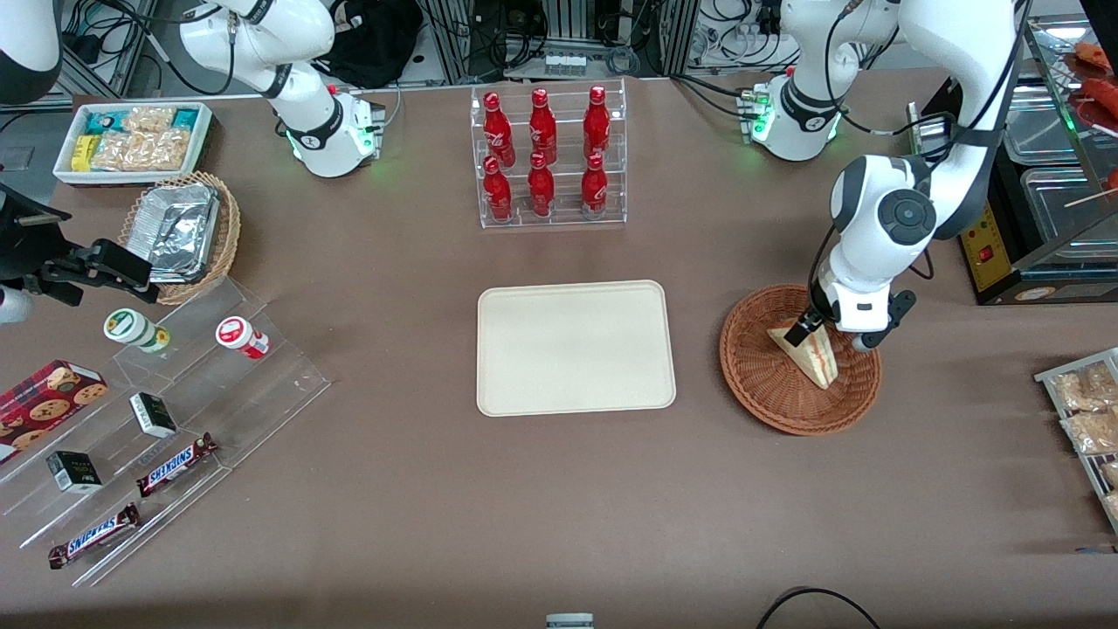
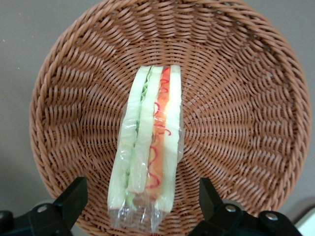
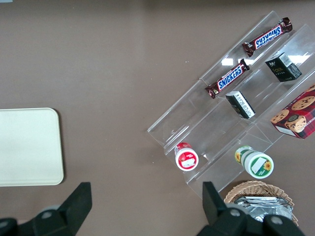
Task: Place sandwich from basket to tray
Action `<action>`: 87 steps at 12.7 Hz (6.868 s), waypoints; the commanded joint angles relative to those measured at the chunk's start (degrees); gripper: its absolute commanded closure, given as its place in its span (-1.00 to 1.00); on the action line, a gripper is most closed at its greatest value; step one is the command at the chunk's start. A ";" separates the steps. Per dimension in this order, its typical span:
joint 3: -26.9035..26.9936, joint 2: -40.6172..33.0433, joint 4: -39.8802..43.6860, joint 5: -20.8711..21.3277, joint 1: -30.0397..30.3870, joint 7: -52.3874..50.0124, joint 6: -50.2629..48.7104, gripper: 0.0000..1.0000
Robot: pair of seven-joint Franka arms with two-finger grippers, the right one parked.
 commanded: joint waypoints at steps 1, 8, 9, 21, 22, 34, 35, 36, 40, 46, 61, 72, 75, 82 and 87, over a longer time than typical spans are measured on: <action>0.40 2.19 1.47 -0.07 -0.24 -1.47 1.25 -0.92; 0.40 1.49 3.40 0.19 -0.59 0.54 -1.46 0.93; 0.40 1.23 5.41 0.19 -0.67 2.47 -5.05 0.93; 0.31 12.09 29.66 -3.85 -18.40 9.26 -29.87 0.93; 0.31 14.39 31.52 -3.85 -19.82 8.91 -29.69 0.93; 0.40 29.35 45.68 -3.24 -34.95 -6.12 -20.46 0.92; 0.40 29.79 46.82 -3.24 -34.95 -6.21 -20.46 0.92; 0.40 30.31 47.18 -3.24 -35.04 -6.21 -20.46 0.92; 0.40 30.93 47.01 -2.97 -35.83 -6.30 -18.63 0.70; 0.58 29.10 47.62 -2.10 -35.92 -6.13 -19.23 -1.00; 1.63 16.09 48.68 -0.69 -26.35 10.02 -47.25 -1.00; 1.63 0.27 36.20 -0.51 -7.80 37.72 -50.87 -1.00; 1.55 -3.51 33.82 -0.69 -3.33 44.56 -51.66 -1.00; -6.54 -8.08 34.52 -1.04 9.69 52.23 -57.02 -1.00; -6.28 -11.51 36.09 -1.13 11.37 53.38 -60.79 -1.00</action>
